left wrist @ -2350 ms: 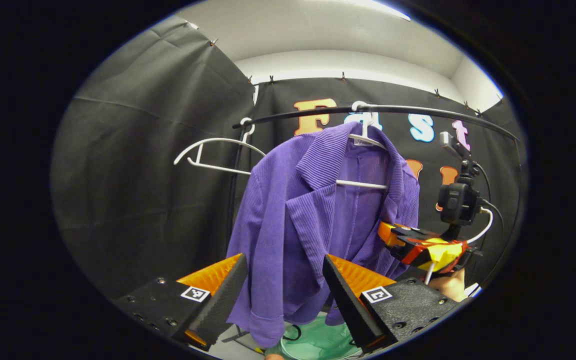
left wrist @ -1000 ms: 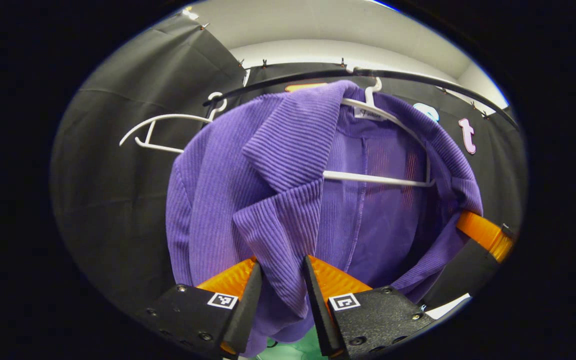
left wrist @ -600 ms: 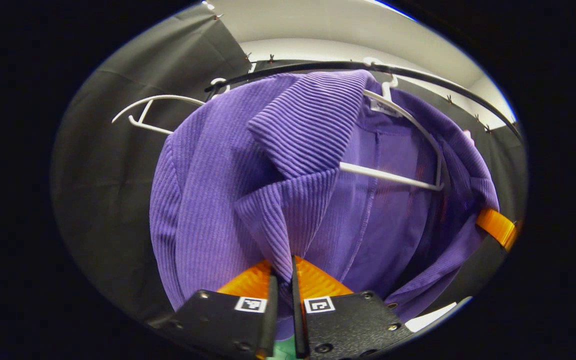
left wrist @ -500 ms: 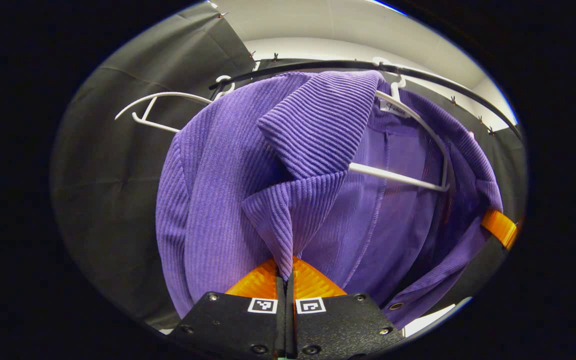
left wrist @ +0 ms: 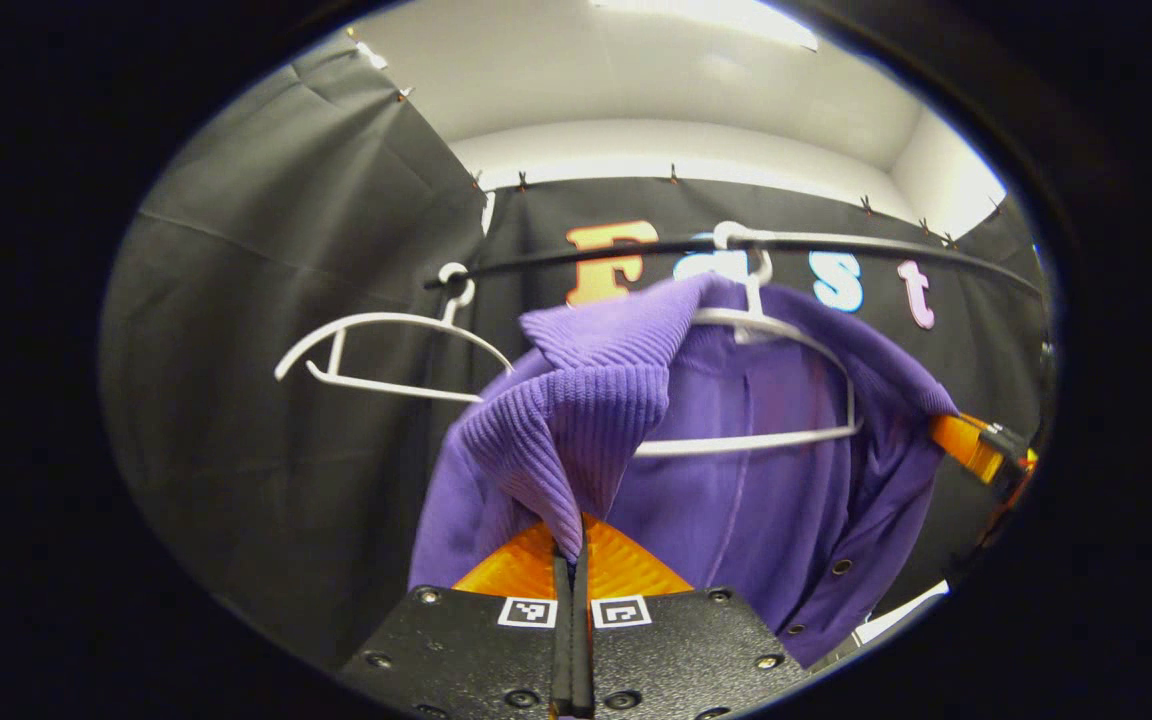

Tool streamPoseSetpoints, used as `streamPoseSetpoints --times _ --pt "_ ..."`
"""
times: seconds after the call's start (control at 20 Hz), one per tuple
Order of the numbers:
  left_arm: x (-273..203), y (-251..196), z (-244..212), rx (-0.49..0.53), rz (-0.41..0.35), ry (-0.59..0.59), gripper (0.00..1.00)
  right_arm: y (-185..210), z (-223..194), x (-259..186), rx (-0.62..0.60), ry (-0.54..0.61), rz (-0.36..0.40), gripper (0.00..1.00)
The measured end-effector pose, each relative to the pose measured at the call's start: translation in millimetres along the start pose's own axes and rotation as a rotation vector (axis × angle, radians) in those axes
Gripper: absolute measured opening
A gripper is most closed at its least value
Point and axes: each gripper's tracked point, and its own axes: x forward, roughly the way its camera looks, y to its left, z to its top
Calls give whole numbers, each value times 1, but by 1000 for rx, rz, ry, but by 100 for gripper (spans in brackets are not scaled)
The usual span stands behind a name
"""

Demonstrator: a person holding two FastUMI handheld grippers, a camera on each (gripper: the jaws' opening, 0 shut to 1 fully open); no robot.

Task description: Grasp the clothes on the hanger with both hands and then place them into the laundry hamper below.

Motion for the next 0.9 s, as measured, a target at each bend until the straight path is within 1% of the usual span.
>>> streamPoseSetpoints --times 0.1,0.25,0.4,0.5,0.55,0.6,0.65,0.7,0.8,0.9 --pt "-3 18 22 9 30 -33 0 -7 3 5 -49 -20 -36 7" --pt "-4 43 42 -32 58 -65 0 -14 1 15 -136 -37 -86 7" --pt "-2 68 57 2 103 -89 0 -23 -2 30 -210 -53 -138 7" --pt "-2 85 72 1 140 -125 0 -31 -3 36 -244 -67 -169 7" --pt "-5 99 82 13 167 -150 0 -31 -5 37 -229 -60 -164 7" --pt "-11 105 90 16 169 -169 0 -28 -9 38 -201 -49 -149 8" --pt "-12 107 92 19 167 -164 0 -27 -12 41 -172 -44 -139 8" --pt "-11 106 89 43 173 -156 0 -28 -12 48 -147 -46 -140 8" --pt "-5 104 91 84 185 -159 0 -26 -10 48 -86 -42 -129 8" --pt "-2 104 92 70 183 -155 0 -26 -12 45 -41 -29 -108 8"
